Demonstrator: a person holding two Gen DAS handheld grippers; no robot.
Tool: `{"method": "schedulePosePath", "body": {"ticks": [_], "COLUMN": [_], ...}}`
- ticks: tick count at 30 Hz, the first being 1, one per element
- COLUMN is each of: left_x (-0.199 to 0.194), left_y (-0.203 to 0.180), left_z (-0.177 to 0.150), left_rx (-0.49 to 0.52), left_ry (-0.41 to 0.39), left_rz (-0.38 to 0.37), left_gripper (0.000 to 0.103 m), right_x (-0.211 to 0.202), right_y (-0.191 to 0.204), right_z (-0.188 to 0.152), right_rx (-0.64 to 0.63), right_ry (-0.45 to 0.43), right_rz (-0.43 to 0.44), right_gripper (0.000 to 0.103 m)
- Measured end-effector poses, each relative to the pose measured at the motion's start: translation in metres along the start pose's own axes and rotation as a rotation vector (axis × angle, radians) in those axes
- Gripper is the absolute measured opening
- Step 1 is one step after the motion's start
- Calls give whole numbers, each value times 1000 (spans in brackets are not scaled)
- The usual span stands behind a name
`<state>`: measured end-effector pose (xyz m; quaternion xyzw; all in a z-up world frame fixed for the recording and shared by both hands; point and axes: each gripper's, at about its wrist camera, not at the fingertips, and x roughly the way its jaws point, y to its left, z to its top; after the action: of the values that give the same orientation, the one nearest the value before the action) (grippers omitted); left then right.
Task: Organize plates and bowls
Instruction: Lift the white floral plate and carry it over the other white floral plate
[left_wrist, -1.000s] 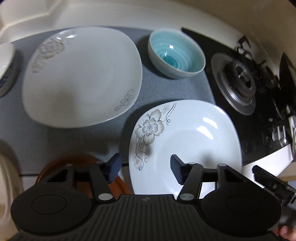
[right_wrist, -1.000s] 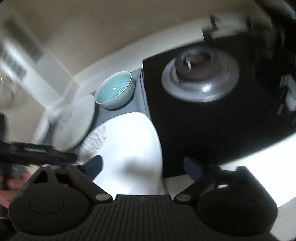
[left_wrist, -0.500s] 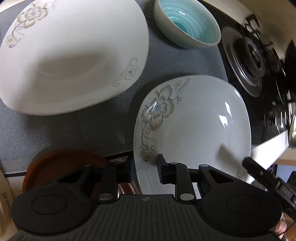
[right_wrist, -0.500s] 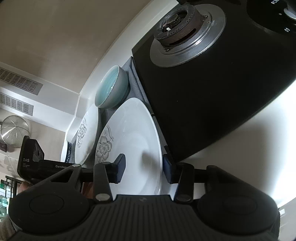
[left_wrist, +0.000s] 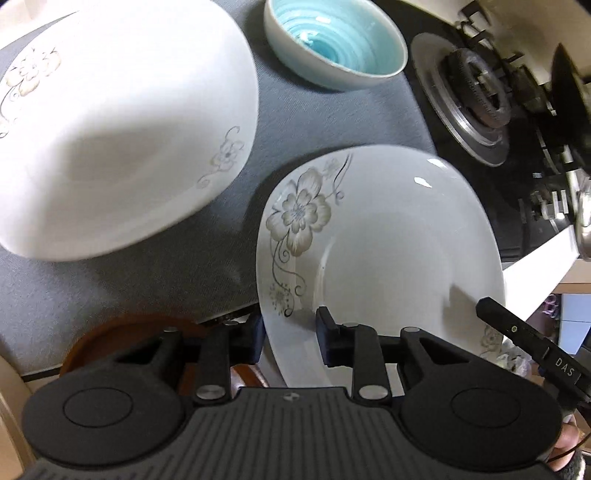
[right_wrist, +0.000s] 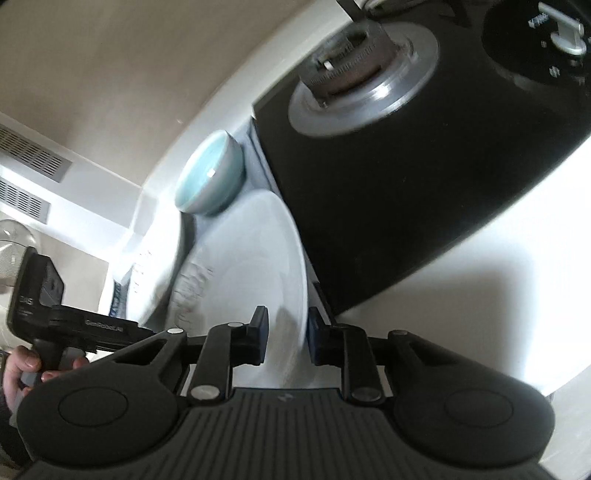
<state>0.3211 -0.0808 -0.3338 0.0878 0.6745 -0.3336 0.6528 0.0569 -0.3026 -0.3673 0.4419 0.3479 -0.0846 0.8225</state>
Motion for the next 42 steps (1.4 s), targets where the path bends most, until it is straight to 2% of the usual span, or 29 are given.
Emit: {"method": "schedulePosePath", "body": {"ticks": [5,11,19,22,30,35,42], "left_x": [10,0,-32,-47,-93,-117,-134], "left_y": [12,7,10,9,31,38,64], "left_z": [0,-4,-14,-19,-31,-39,-48], "left_rx": [-48,-9,-48,-46,-108,-131,-198], "left_ry": [13,-44,-128,-173,-287,-370,-420], "left_rz": [-60,-38,-117,-108,-149,-119,-86], "left_gripper": [29,29,28,28,28,28,28], "right_x": [3,7,-8,-11,-15,-9,10], "right_y": [-6,-15,-6,6,48,79,118], "right_z": [3,4,9,12,24,30,38], "right_rx": [6,39,12,-4,-73,-146,-226], "right_ry": [52,66,72,66,63,71,92], "right_rz": [-9,10,-5,-10,-19,-19,-1], "right_gripper": [24,24,24,24,23,23,23]}}
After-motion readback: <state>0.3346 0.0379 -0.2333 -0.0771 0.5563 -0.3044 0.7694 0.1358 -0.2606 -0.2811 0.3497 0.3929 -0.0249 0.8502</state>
